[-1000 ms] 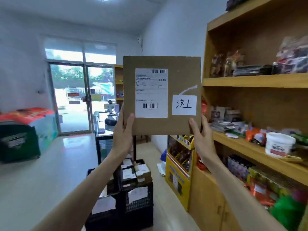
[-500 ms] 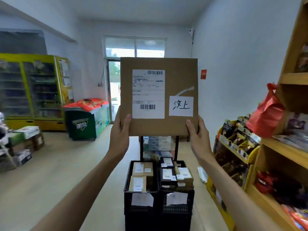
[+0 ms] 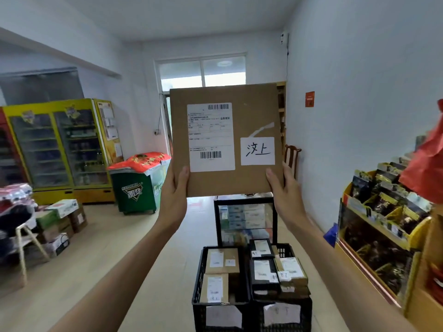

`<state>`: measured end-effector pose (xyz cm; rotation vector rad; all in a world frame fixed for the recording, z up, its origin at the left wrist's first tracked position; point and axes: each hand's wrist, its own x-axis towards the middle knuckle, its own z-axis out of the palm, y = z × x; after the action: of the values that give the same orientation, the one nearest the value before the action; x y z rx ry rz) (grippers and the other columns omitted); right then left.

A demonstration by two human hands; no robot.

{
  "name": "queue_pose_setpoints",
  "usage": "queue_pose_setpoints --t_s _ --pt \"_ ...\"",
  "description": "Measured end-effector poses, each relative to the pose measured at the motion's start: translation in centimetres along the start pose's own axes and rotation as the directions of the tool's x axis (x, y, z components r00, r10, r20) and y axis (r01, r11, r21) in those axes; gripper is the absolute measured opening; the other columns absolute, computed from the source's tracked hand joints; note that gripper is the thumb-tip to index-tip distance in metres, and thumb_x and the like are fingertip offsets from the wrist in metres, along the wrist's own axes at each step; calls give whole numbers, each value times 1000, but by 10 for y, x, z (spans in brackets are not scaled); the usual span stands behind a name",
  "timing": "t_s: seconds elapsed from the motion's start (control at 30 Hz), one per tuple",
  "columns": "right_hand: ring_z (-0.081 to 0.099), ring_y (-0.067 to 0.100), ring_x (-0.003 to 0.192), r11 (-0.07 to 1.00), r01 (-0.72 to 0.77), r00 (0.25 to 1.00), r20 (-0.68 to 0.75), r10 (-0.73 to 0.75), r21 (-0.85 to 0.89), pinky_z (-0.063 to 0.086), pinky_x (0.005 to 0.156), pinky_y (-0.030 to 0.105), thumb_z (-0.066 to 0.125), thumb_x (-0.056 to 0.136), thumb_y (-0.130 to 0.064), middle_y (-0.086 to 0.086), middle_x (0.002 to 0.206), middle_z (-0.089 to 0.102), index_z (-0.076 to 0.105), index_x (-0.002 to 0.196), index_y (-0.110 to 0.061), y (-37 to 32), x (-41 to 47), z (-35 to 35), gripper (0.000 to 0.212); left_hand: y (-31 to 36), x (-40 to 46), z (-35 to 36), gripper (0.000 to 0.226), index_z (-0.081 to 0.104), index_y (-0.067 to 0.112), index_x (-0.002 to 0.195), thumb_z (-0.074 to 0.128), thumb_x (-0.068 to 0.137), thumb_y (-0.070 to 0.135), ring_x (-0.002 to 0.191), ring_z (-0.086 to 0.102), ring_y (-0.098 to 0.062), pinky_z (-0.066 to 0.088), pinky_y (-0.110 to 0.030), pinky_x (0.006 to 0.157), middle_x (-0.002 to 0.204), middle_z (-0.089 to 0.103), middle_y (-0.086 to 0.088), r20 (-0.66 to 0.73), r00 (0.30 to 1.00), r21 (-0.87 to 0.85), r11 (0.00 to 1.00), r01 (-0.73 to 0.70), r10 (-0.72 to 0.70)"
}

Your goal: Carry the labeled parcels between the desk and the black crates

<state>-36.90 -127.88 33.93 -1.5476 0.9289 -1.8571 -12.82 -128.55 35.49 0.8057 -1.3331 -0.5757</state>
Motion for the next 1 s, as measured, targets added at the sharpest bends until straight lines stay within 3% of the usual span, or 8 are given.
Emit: queue_pose_setpoints --t_s 0.2,0.3,0.4,0.53,0.77,1.0 --pt "62 3 115 1000 2 1000 -6 -2 11 54 89 21 49 105 -23 -14 123 67 46 146 -21 54 41 6 41 -48 39 15 48 37 29 155 43 108 35 123 60 -4 52 -28 104 141 59 8 -6 1000 14 1000 23 -23" --pt "60 4 119 1000 -10 1000 23 10 12 53 93 22 49 105 -24 -9 129 65 46 145 -20 74 60 21 41 -72 55 8 48 37 29 155 44 108 37 126 59 -8 50 -38 109 142 59 8 -25 998 19 999 51 -51" --pt "60 -3 113 1000 3 999 46 -3 -2 52 87 13 48 105 -21 -8 126 64 48 139 -24 93 76 42 34 -94 77 -5 48 38 30 154 44 108 39 125 60 -9 49 -41 109 140 60 8 -49 997 29 997 68 -66" --pt "59 -6 111 1000 -4 999 51 5 -8 50 82 9 46 106 -21 -3 128 62 44 146 -14 120 98 72 41 -122 108 -22 47 38 30 154 44 108 38 123 60 -8 50 -40 108 138 61 8 -50 996 21 997 78 -77" --pt "60 -2 111 998 -31 998 48 33 -56 51 85 12 48 105 -25 -5 128 63 44 146 -16 160 149 120 42 -170 172 -46 47 39 27 154 45 108 36 125 60 -10 50 -41 108 140 60 6 -47 995 -13 996 83 -83" --pt "60 5 118 995 -61 998 16 62 -85 53 95 23 49 105 -30 -7 129 63 44 147 -21 208 188 150 44 -229 224 -55 50 37 25 156 45 108 37 126 58 -9 48 -39 111 140 59 6 -35 995 0 995 96 -96"
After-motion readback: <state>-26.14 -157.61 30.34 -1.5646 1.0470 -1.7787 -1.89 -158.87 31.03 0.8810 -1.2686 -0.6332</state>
